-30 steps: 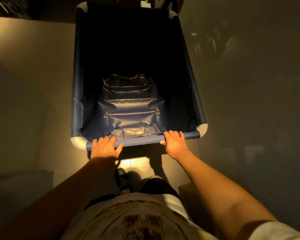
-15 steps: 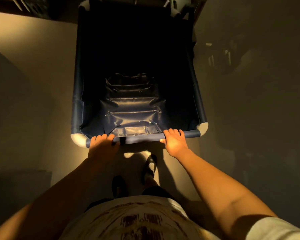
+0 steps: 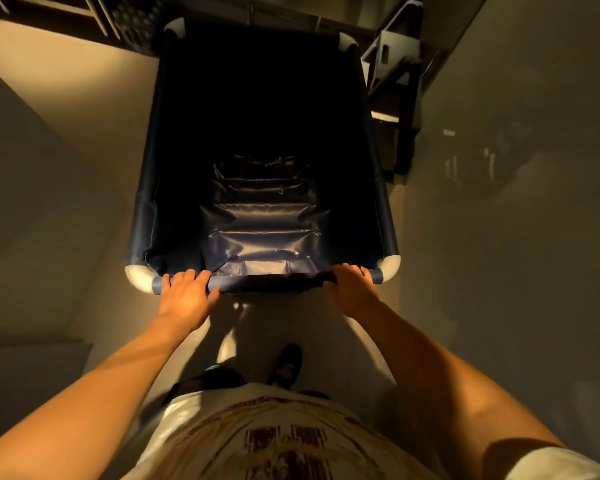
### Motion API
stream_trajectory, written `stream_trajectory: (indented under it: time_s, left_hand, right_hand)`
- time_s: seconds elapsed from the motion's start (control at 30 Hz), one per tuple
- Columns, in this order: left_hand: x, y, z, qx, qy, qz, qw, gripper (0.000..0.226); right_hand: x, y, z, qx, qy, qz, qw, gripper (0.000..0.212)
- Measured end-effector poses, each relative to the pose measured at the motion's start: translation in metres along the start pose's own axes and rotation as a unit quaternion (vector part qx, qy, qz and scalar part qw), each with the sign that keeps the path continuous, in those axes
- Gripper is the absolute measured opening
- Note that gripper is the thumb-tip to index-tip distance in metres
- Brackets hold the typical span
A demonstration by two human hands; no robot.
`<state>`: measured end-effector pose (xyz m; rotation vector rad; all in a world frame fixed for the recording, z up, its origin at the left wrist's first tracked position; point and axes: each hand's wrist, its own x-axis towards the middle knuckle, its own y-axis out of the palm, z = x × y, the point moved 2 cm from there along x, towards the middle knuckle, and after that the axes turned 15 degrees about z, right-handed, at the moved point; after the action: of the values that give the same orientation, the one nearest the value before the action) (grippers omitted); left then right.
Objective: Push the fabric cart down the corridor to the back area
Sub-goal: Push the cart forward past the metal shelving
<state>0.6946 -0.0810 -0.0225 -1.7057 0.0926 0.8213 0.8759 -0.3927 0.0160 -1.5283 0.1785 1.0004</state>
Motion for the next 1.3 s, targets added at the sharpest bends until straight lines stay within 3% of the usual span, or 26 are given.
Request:
stream_trajectory:
  time_s: [0.3, 0.5, 0.67, 0.8, 1.03, 1.3]
  left_hand:
    - [0.031, -0.018, -0.006, -0.026, -0.03, 0.013, 0.999, 0.046]
    - [0.079, -0.04, -0.009, -0.048, -0.05, 0.041, 0.997, 0.036]
    - [0.118, -0.067, -0.003, -0.027, -0.027, 0.028, 0.999, 0.041]
    - [0.152, -0.09, 0.0, 0.06, -0.006, 0.09, 0.994, 0.041]
    - [0.219, -0.135, 0.012, -0.049, -0.025, 0.077, 0.996, 0.046]
    - [0.277, -0.167, 0.025, -0.045, -0.011, 0.088, 0.995, 0.046]
  right_hand:
    - [0.043, -0.037, -0.011, 0.01, -0.017, 0.023, 1.0, 0.047]
    - [0.083, -0.065, -0.013, 0.01, -0.016, 0.004, 1.0, 0.043]
    - [0.123, -0.101, -0.005, -0.014, 0.008, 0.013, 1.0, 0.045]
    - [0.155, -0.135, 0.004, 0.02, 0.029, 0.022, 0.999, 0.046]
    - [0.211, -0.186, 0.019, 0.013, 0.049, 0.056, 0.997, 0.048]
    - [0.26, -0.224, 0.029, 0.014, 0.067, 0.054, 0.996, 0.048]
